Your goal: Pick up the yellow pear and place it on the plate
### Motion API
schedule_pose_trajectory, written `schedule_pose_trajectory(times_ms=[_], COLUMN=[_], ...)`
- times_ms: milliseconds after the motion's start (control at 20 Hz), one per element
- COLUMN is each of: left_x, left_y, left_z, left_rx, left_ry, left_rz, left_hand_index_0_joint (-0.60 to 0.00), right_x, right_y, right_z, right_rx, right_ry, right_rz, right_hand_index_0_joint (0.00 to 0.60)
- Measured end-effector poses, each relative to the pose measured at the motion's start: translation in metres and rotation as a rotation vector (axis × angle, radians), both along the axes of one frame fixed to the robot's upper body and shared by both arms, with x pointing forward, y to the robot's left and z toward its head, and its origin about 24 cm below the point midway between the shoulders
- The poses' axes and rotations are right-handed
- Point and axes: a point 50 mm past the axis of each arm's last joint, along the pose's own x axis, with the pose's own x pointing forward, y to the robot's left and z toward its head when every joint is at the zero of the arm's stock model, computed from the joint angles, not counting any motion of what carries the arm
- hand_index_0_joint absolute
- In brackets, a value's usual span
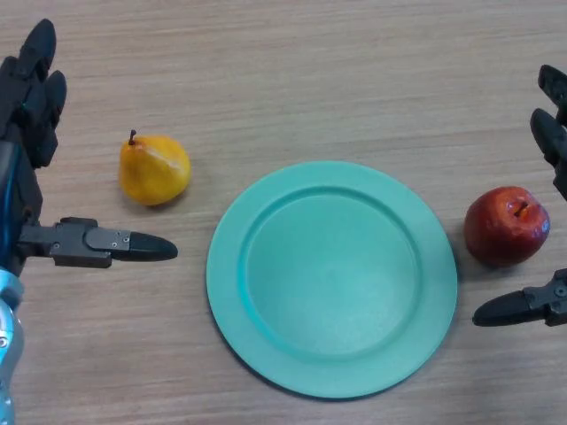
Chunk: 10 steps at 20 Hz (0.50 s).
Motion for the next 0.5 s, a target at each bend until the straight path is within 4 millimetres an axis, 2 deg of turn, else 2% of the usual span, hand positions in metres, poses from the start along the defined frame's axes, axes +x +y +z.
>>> schedule_pose_trajectory(times_ms=[300, 500], left_x=[0.0, 0.016], left_y=[0.002, 0.013], left_z=[0.0, -0.013], left_rx=[-0.034, -0.029], left_ry=[0.003, 0.064], left_rz=[-0.015, 0.021], left_hand_index_0_joint=[0.0, 0.0], right_x=[0.002, 0.002], right_y=[0.0, 0.001], right_z=[0.001, 0.0], right_rx=[-0.002, -0.004], right_ry=[-0.002, 0.001], right_rz=[0.003, 0.012], right_hand_index_0_joint=[0.0, 0.0])
